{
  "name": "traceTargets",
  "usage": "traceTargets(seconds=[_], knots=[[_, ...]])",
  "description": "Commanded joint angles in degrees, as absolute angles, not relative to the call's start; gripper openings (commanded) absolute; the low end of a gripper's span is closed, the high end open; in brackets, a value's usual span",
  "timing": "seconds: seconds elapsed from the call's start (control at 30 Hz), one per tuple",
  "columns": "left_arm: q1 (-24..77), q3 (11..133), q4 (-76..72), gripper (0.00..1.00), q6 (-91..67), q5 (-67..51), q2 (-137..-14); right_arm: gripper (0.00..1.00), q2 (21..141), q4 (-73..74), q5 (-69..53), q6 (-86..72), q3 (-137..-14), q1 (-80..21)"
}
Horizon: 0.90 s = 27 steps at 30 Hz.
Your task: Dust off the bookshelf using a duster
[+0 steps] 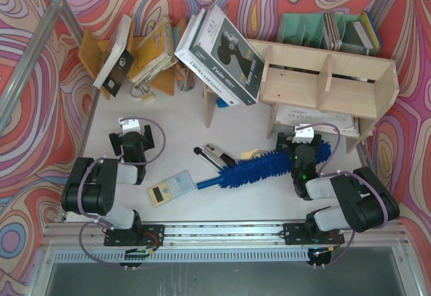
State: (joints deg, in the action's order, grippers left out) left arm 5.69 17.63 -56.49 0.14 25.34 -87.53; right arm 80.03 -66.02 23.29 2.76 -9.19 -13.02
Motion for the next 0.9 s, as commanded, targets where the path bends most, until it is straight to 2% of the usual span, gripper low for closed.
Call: traceTargets(seconds=[0.0, 0.2, 0.47, 0.7, 0.87], knots=[[3.2, 20.9, -52.6, 0.98, -3.5, 18.1, -88.3, 0.99, 81.4, -74.1, 17.2, 2.4, -8.8, -8.8], [2.9, 21.2, -51.9, 0.98, -4.9, 19.8, -87.6, 0.99, 86.1, -76.1, 10.1, 1.1, -10.9, -5.0], [2.9, 20.8, -52.9, 0.98, -5.8, 22.3, -87.9, 0.99, 96.8, -83.0, 7.0, 2.5, -13.6, -4.5], [2.9, 21.0, -52.4, 0.98, -5.8, 22.2, -87.8, 0.99, 96.5, -72.7, 8.6, 1.2, -18.5, -4.3], [2.9, 21.0, -52.4, 0.98, -5.8, 22.2, -87.8, 0.99, 96.7, -73.1, 10.8, 0.6, -18.5, -4.1]])
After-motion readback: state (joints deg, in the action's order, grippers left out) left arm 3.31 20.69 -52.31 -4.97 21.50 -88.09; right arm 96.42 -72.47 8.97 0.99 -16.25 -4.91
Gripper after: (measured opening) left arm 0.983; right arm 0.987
